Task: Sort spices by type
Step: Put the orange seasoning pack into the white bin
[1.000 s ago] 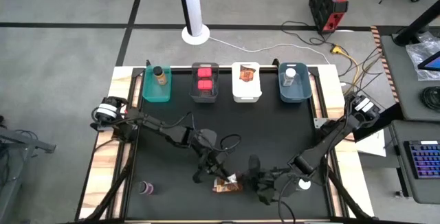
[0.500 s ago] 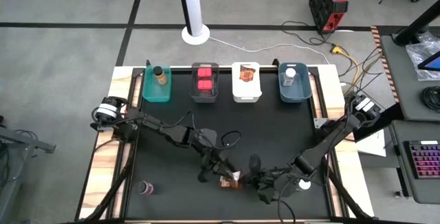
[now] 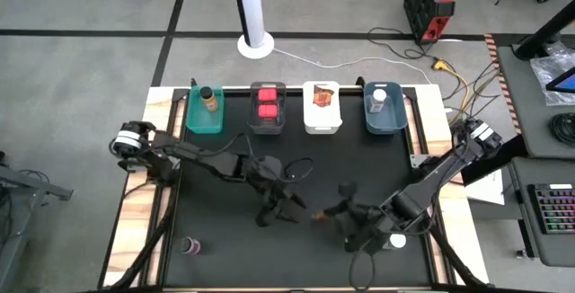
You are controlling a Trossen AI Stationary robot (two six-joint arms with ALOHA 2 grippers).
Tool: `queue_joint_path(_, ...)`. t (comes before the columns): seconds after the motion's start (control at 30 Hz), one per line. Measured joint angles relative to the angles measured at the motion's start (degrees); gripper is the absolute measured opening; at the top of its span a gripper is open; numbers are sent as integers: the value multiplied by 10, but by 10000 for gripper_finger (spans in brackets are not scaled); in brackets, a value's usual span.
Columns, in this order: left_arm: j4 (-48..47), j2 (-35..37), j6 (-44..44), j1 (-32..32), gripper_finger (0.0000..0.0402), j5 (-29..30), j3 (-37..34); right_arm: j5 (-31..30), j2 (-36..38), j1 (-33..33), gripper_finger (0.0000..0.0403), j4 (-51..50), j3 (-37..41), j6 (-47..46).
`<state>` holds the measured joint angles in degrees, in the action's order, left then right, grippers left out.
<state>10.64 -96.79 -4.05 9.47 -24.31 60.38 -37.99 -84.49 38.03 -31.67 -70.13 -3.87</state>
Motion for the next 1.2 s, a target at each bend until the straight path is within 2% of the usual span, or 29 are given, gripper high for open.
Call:
queue_joint_path(0.13,54,5,6,1,233,71,0,-30,0,-14,8,-34,-4,-49)
queue_joint_path(0.23,52,5,11,-1,233,138,0,-31,0,-23,8,-35,-4,-55)
queue_joint_path(0.3,43,5,14,-2,233,161,0,-29,0,-25,8,-38,-4,-56)
queue_joint_path(0.43,20,5,9,0,233,163,0,-20,0,-34,9,-79,-4,-88)
queue_joint_path(0.6,-2,-1,-30,1,233,163,0,-10,0,-75,9,-168,-4,-224)
queue_joint_path(0.77,13,-34,-46,1,233,165,0,28,0,-112,9,-180,6,-282)
queue_joint_path(0.87,45,-62,-73,2,233,197,0,55,1,-127,9,-180,13,-301)
queue_joint_path(1.03,94,-113,-90,1,227,287,-1,69,12,-129,9,-177,37,-316)
queue_joint_path(1.2,114,-173,-89,-2,185,314,34,67,59,-128,9,-169,77,-338)
